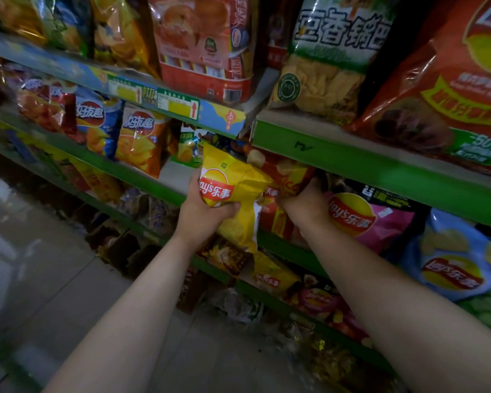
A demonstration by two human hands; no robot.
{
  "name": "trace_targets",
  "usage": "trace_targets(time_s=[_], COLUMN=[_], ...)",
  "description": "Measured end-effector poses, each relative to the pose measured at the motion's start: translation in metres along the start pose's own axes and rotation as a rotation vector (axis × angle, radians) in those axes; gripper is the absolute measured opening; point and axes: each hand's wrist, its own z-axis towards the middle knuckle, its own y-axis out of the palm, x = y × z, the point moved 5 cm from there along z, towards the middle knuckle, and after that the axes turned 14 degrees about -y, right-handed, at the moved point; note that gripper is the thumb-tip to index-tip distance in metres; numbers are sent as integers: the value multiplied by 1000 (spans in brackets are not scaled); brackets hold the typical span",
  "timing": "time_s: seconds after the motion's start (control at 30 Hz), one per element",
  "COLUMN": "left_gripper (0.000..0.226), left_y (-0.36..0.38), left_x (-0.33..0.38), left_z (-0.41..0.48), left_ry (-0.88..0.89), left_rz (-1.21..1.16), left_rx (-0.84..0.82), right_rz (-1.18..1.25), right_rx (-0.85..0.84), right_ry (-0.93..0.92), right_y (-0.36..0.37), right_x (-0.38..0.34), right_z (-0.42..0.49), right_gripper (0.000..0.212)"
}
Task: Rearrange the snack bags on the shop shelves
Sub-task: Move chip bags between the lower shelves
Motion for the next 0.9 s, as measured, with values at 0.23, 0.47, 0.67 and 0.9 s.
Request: trace_targets(time_s=[0.23, 0.47, 0.67, 0.9], left_gripper=[95, 103, 105, 103], left_y=[36, 46, 43, 39], left_x=[15, 19, 22, 21], left_z=[1, -2, -24, -48], left_ry=[42, 44, 30, -83], left_rz=[82, 116, 138, 131], left_rx=[79, 102, 137, 187], right_rz=[114, -107, -35, 88], right_rx=[47, 362, 451, 457], right_ry=[-261, -281, -141, -12], right_y=[-39, -107, -141, -142], right_x=[-17, 40, 59, 60], right_z=[-53, -96, -79, -73], right_gripper=[59, 43, 60, 73])
